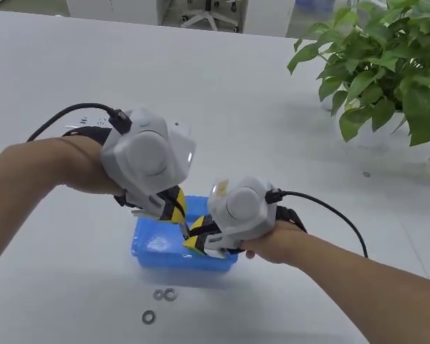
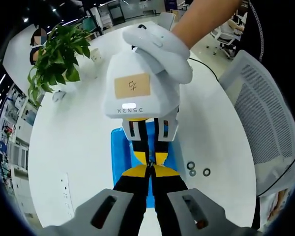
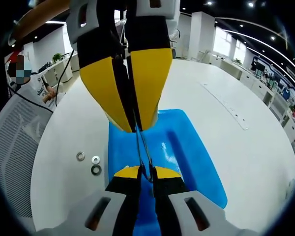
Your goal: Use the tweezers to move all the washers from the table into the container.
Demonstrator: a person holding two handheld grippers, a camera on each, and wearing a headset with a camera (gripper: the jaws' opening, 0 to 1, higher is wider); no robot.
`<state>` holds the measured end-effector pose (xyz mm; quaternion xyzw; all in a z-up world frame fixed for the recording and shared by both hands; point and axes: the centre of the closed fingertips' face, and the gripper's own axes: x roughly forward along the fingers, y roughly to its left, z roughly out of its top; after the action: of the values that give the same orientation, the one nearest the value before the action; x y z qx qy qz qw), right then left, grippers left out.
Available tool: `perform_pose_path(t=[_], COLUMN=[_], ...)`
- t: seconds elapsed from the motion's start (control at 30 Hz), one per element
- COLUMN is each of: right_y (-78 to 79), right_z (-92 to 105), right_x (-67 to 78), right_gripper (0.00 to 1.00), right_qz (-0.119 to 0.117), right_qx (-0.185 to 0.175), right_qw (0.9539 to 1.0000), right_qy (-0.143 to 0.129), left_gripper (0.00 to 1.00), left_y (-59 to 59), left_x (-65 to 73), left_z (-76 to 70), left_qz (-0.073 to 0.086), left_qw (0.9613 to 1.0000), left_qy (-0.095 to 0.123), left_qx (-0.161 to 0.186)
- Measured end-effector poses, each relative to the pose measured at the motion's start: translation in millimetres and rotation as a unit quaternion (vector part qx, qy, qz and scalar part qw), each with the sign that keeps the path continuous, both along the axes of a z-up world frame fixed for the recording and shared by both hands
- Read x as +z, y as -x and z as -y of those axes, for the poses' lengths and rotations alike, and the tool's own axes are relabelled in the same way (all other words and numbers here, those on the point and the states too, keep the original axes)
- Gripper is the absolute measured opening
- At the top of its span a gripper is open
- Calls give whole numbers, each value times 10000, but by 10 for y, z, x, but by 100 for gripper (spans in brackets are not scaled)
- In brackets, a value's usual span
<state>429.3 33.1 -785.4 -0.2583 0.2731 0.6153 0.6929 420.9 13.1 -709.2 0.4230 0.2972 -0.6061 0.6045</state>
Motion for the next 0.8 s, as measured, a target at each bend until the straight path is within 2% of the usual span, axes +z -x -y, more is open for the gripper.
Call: perform_pose_path(t=[0.43, 0.8], right_y=[14, 84], right_z=[7, -6], right_x=[82, 266], right_gripper=[11, 11], right_qz=[63, 203], right_qx=[13, 55], right_qw=[10000, 9996], right_qy=[-39, -175], left_gripper=[6, 5], left_y=[34, 122], left_x=[91, 274], left_z=[6, 7], left_qz=[51, 111], left_qw=[10000, 9999], left_qy=[24, 127], left_qx=[-27, -22])
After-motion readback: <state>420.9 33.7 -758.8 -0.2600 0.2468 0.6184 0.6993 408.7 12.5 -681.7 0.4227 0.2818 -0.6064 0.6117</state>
